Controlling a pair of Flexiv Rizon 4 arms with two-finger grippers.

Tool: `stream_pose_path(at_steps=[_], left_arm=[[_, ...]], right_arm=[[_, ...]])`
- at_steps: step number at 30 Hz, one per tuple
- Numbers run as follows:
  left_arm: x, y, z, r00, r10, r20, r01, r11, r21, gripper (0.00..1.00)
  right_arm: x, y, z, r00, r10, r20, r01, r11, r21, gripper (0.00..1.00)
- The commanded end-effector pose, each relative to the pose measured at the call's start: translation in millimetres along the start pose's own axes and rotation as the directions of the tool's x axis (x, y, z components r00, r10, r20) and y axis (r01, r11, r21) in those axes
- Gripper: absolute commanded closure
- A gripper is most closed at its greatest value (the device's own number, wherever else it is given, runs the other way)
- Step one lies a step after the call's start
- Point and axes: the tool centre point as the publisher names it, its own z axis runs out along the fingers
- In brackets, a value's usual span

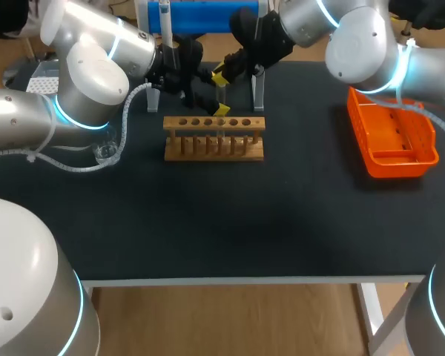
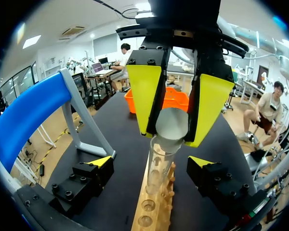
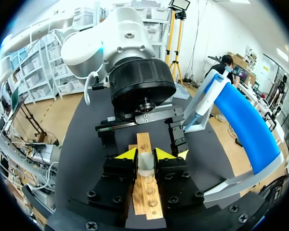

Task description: Invert the test tube, pick up the pipette, mount the tip to pipette, aspirate from beaker and dispense into the tube, eject the tip, return the pipette, and cap with the stopper.

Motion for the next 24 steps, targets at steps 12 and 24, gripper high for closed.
stream_pose_path(at_steps=[12, 24], left_arm=[[0.2, -0.5, 0.2, 1.0, -0.001, 0.001, 0.001, 1.0, -0.002, 0.0], [0.2, -0.5, 0.2, 1.0, -0.001, 0.001, 0.001, 1.0, -0.002, 0.0]], right_arm=[[-3.7, -0.2, -1.9, 1.0, 0.011, 0.022, -0.01, 0.999, -0.048, 1.0], [-1.9, 2.5, -6.4, 0.999, 0.025, 0.035, -0.022, 0.997, -0.08, 1.0]])
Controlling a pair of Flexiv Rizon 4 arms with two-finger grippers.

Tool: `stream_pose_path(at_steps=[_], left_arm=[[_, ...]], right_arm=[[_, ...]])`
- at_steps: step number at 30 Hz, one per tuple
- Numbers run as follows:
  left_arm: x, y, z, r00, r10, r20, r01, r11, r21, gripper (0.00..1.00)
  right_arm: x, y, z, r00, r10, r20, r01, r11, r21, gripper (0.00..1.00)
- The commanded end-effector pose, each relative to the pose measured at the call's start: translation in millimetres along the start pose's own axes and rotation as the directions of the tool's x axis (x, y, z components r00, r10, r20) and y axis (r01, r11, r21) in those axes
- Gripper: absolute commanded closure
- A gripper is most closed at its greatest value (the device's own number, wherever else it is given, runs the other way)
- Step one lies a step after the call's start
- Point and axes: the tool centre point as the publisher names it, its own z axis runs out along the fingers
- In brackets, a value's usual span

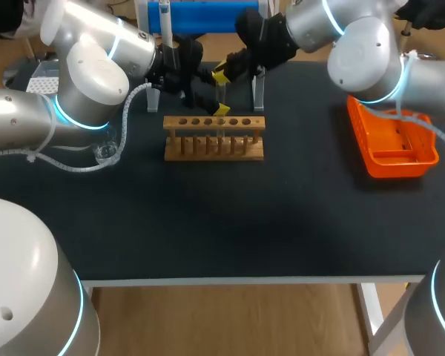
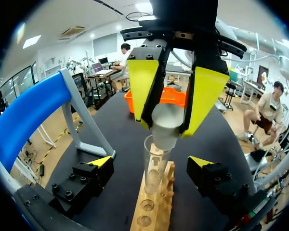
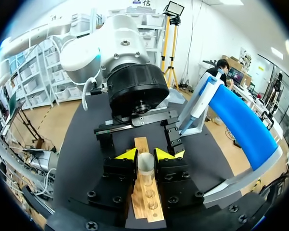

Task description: Invert the test tube, pick up the pipette, mount the tip to pipette, aspirate from beaker and dispense into the tube, eject the tip, return the pipette, and cap with the stopper.

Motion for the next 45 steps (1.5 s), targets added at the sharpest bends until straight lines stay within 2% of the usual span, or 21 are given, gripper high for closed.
stream_pose_path(at_steps=[1, 11, 28, 45], left_arm=[[0.2, -0.5, 0.2, 1.0, -0.001, 0.001, 0.001, 1.0, -0.002, 0.0], [0.2, -0.5, 0.2, 1.0, -0.001, 0.001, 0.001, 1.0, -0.002, 0.0], [0.2, -0.5, 0.2, 1.0, -0.001, 0.001, 0.001, 1.0, -0.002, 0.0], [0.2, -0.5, 0.2, 1.0, -0.001, 0.001, 0.001, 1.0, -0.002, 0.0]], right_arm=[[0.2, 0.4, -2.6, 1.0, 0.0, 0.003, 0.0, 1.0, -0.011, 1.0], [2.4, 3.3, -5.1, 1.0, 0.002, 0.006, -0.002, 1.0, -0.029, 1.0], [2.8, -7.3, 2.3, 1.0, 0.003, 0.001, -0.003, 1.0, 0.007, 1.0], [-4.0, 5.2, -1.9, 1.0, -0.001, 0.011, 0.002, 1.0, -0.026, 1.0]])
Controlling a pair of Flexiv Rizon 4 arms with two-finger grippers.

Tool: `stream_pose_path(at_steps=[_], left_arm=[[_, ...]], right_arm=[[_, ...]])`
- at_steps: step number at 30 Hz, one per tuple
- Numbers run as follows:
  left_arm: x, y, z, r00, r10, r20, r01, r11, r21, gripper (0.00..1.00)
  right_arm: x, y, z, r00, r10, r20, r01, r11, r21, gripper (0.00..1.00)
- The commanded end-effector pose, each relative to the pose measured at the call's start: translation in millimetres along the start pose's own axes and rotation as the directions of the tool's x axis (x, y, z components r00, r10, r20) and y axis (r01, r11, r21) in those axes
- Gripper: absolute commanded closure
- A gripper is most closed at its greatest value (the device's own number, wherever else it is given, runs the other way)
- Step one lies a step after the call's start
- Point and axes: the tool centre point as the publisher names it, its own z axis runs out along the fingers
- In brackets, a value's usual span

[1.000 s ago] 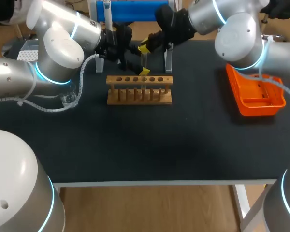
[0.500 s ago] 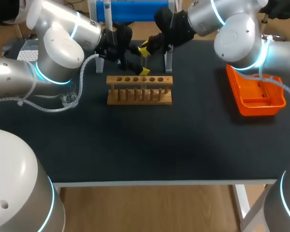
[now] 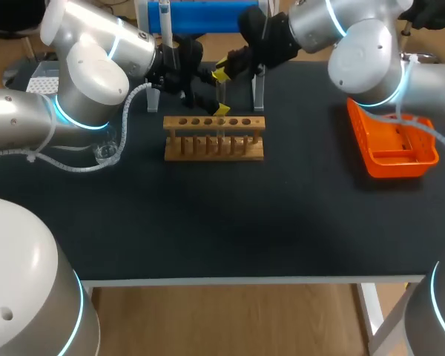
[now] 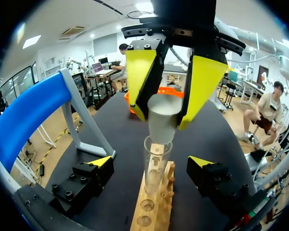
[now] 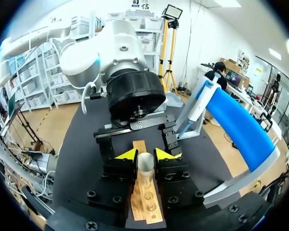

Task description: Invert the test tube, pick up the pipette, mount the tip to pipette, aspirate from beaker and dispense into the tube, eject the tip, return the pipette, and cap with the stopper.

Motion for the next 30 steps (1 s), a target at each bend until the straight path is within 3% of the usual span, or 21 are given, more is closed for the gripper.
stream_pose_path(at_steps=[1, 30], left_arm=[[0.2, -0.5, 0.2, 1.0, -0.001, 0.001, 0.001, 1.0, -0.002, 0.0], [0.2, -0.5, 0.2, 1.0, -0.001, 0.001, 0.001, 1.0, -0.002, 0.0]], right_arm=[[-1.6, 0.4, 1.9, 1.0, -0.001, -0.003, 0.001, 1.0, 0.005, 1.0], [3.1, -20.6, 12.5, 1.0, 0.016, -0.026, -0.014, 0.999, 0.049, 1.0]])
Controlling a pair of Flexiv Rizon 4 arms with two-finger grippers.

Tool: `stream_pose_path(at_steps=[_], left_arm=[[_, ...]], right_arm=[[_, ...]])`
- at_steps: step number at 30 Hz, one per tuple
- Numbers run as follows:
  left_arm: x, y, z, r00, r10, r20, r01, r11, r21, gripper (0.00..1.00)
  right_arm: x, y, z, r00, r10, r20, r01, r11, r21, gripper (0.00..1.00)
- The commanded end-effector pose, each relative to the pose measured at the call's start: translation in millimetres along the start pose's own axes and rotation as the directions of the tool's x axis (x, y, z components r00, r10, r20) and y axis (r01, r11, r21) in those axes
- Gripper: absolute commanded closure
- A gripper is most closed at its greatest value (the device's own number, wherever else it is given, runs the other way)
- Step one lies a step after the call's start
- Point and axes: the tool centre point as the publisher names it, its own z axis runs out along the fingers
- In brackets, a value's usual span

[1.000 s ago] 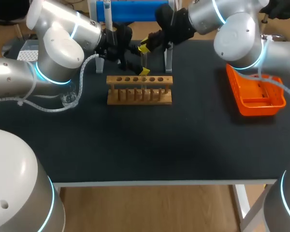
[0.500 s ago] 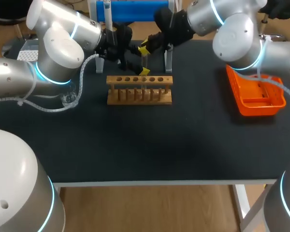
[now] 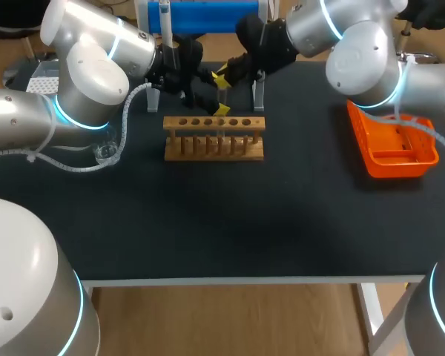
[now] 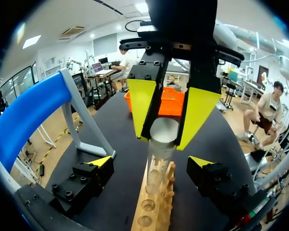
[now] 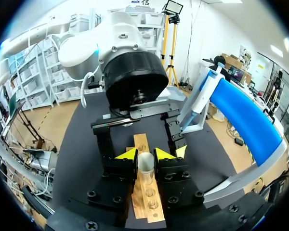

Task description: Invert the test tube, pick up the pipette, mount the tip to pipette, aspirate from beaker and dispense into the tube, eject the tip, return the pipette, and cap with the stopper.

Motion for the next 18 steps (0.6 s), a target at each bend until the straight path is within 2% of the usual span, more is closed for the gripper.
stream_pose_path(at_steps=[1, 2, 3, 4, 6, 18], left_arm=[[0.2, -0.5, 0.2, 1.0, -0.001, 0.001, 0.001, 1.0, -0.002, 0.0], [0.2, -0.5, 0.2, 1.0, -0.001, 0.001, 0.001, 1.0, -0.002, 0.0], [0.2, -0.5, 0.2, 1.0, -0.001, 0.001, 0.001, 1.0, -0.002, 0.0], [0.2, -0.5, 0.2, 1.0, -0.001, 0.001, 0.001, 1.0, -0.002, 0.0], [0.2, -0.5, 0.2, 1.0, -0.001, 0.001, 0.001, 1.0, -0.002, 0.0], [0.2, -0.5, 0.2, 1.0, -0.001, 0.001, 0.001, 1.0, -0.002, 0.0]], right_arm=[[1.0, -5.0, 3.0, 1.0, 0.002, -0.006, -0.002, 1.0, 0.01, 1.0], [1.4, -6.6, 3.6, 1.0, 0.003, -0.006, -0.003, 1.0, 0.014, 1.0], [2.0, -8.0, 4.1, 1.0, 0.005, -0.006, -0.005, 1.0, 0.015, 0.88], [2.7, -9.5, 4.5, 1.0, 0.006, -0.007, -0.006, 1.0, 0.017, 0.64], [3.9, -12.1, 5.6, 1.0, 0.012, -0.009, -0.012, 1.0, 0.017, 0.0], [5.8, -2.8, -10.4, 1.0, -0.015, -0.02, 0.013, 0.994, -0.112, 0.0]])
